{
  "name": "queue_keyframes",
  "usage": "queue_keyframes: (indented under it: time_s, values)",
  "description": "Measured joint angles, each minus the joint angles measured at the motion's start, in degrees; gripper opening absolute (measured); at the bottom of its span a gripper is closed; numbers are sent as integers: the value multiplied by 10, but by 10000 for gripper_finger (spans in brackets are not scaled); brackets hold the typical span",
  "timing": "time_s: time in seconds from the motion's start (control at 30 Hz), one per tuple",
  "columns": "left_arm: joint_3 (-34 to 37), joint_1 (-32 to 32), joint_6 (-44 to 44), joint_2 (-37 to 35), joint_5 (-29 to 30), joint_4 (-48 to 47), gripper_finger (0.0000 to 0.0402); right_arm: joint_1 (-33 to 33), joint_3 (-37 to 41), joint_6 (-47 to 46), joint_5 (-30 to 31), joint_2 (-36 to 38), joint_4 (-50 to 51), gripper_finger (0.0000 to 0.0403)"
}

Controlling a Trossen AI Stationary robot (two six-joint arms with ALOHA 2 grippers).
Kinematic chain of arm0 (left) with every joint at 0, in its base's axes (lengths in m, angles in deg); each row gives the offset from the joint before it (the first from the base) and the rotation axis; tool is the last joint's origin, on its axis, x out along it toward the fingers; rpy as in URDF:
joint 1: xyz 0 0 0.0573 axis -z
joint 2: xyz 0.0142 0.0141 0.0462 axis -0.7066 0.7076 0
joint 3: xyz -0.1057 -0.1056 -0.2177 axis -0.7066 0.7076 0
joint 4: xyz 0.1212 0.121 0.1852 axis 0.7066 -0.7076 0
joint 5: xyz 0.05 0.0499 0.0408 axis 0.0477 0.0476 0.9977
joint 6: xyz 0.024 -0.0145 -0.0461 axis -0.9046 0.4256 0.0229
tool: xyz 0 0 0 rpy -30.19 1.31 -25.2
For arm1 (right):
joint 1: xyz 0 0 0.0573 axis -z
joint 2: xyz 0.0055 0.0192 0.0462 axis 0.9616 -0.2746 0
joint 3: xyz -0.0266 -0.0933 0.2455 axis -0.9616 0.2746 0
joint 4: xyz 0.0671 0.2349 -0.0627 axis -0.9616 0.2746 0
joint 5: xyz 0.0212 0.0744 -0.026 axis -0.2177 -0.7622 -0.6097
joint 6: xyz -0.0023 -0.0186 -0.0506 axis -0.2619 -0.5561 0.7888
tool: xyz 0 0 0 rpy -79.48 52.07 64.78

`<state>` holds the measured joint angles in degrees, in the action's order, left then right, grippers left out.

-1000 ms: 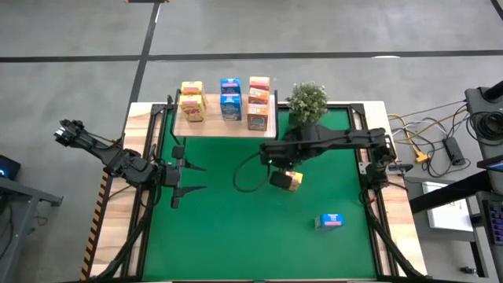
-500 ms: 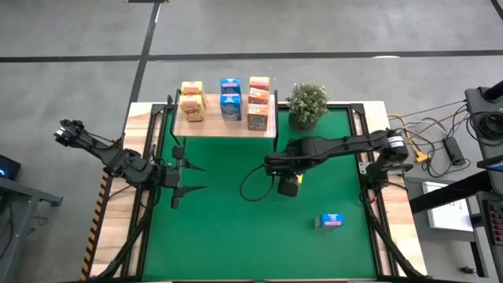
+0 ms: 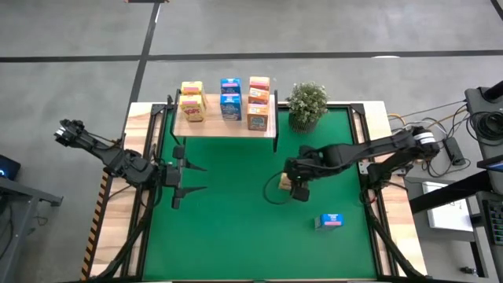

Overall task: Stack cereal on shelf
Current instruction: Put the yellow cereal box on the shelf

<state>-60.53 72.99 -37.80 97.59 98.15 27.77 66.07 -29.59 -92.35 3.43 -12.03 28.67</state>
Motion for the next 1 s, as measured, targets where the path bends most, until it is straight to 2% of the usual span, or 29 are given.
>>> queue_keyframes:
  time_s: [0.2, 0.5, 1.0]
  values:
    - [0, 0, 20, 5, 0, 8, 216, 0, 65, -2, -1, 30, -70, 237]
    - [0, 0, 33, 6, 0, 20, 216, 0, 128, 18, -1, 34, -147, 255]
    - [0, 0, 32, -9, 0, 35, 216, 0, 110, 9, -1, 35, -164, 120]
